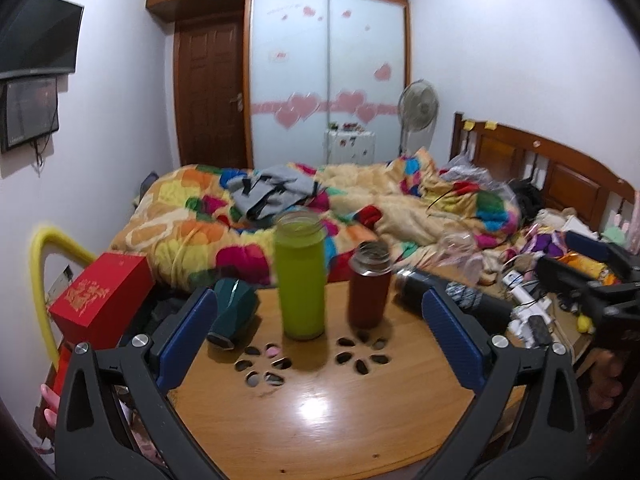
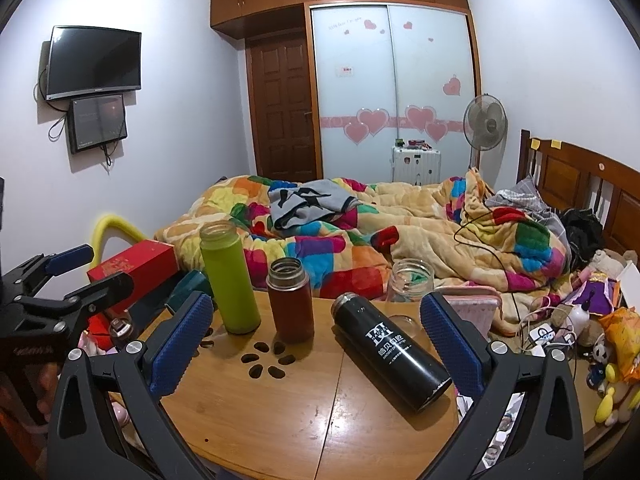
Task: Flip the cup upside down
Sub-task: 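Move the left tool to the teal cup lying on its side and grasp it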
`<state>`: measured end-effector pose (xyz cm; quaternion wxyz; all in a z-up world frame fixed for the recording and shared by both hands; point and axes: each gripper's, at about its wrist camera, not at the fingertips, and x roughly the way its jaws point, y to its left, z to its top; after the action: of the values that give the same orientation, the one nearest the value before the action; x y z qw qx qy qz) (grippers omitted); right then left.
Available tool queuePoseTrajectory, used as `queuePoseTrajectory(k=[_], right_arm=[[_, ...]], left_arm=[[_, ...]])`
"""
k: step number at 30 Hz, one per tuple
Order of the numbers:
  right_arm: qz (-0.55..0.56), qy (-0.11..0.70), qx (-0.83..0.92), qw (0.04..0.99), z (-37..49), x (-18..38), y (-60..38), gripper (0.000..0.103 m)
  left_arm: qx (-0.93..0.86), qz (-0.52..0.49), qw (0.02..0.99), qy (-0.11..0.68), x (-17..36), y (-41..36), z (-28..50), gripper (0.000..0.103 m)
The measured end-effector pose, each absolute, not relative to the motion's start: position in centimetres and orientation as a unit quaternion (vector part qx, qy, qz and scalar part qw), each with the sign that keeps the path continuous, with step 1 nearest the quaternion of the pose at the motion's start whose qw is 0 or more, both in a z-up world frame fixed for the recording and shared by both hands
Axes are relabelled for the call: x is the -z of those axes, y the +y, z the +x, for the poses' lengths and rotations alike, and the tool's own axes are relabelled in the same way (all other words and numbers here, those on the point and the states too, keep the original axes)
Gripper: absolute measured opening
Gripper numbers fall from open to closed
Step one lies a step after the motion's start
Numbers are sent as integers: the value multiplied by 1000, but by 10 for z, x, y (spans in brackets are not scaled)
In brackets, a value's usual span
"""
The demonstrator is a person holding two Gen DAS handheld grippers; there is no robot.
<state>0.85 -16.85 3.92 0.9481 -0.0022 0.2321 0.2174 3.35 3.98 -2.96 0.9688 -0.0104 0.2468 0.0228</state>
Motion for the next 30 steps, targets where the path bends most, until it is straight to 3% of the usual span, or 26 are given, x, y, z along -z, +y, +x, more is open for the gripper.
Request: queuePoseTrajectory(k=[14, 16, 18, 20, 23, 30], right_arm=[[-4, 295, -214, 931, 42, 5, -163, 103], [-5, 305, -213, 928, 48, 14, -161, 103], [-5, 316, -212, 925, 53, 21, -158, 103], [-3, 326, -212, 921, 57, 28, -156, 103], [-4, 340, -214, 916, 61, 36, -152, 103], [-16, 352, -218, 910, 63, 45, -144, 103]], left_arm=[[-80, -42, 907, 412, 141, 154, 169, 103], [-79, -44, 901, 424, 153, 164, 182, 99], [-68, -54, 894, 440, 162, 170, 193, 86], [-64, -62, 887, 452, 169, 173, 198, 84], [-64, -68, 882, 461, 179, 174, 202, 71], [-62, -72, 886, 454, 180, 170, 189, 70]])
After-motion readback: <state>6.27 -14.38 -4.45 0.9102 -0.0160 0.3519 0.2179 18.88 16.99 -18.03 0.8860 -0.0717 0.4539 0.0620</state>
